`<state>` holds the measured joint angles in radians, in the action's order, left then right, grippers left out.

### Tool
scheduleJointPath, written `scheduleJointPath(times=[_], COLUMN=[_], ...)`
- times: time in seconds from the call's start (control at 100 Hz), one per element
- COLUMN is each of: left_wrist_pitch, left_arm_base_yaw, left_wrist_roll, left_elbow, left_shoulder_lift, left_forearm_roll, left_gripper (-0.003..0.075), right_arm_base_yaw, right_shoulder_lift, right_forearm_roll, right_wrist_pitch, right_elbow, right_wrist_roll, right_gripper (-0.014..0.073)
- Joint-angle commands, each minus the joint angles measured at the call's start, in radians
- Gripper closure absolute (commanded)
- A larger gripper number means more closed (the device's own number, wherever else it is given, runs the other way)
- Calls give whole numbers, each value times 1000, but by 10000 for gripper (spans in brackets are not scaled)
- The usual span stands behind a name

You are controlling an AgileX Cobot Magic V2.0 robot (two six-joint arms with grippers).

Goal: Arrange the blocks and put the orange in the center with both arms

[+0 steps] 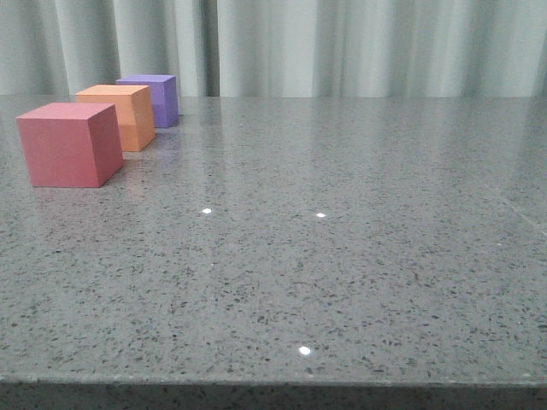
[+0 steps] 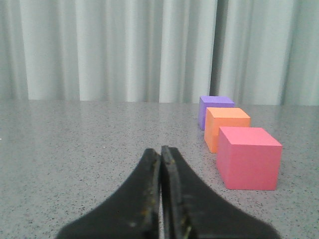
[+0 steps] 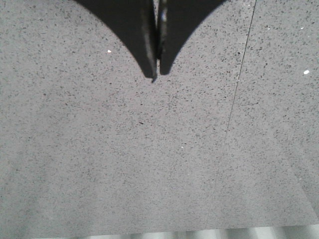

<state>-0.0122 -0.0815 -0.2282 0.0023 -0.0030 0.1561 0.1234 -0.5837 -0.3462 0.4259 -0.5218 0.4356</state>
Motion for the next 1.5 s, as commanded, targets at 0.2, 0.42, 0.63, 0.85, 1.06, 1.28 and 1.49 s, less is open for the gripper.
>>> scheduleJointPath(times=[0.2, 0.42, 0.63, 0.85, 1.06, 1.28, 1.49], left_wrist_pitch=[-85, -85, -85, -85, -85, -85, -85], left_arm_base_yaw=[4, 4, 4, 4, 4, 4, 4], left_wrist_roll=[0, 0, 0, 0, 0, 0, 0], left_elbow=[42, 42, 42, 42, 42, 42, 42], left_shoulder_lift=[-38, -38, -38, -38, -38, -38, -38], left_forearm_roll=[-9, -9, -9, -9, -9, -9, -9], left_gripper=[741, 741, 741, 741, 741, 741, 741], right_arm_base_yaw=[-5, -5, -11, -30, -35, -73, -79], right_shoulder_lift=[9, 128, 301, 461, 564, 613, 615], right_forearm_roll=[-25, 17, 235, 346, 346, 346, 346], right_wrist_pitch=[-77, -189, -326, -443, -463, -542, -532], right_elbow=[-19, 65, 219, 357, 449, 533, 531], right_wrist_roll=[-22, -39, -279, -406, -406, -399, -386], right_gripper=[662, 662, 662, 662, 662, 662, 662])
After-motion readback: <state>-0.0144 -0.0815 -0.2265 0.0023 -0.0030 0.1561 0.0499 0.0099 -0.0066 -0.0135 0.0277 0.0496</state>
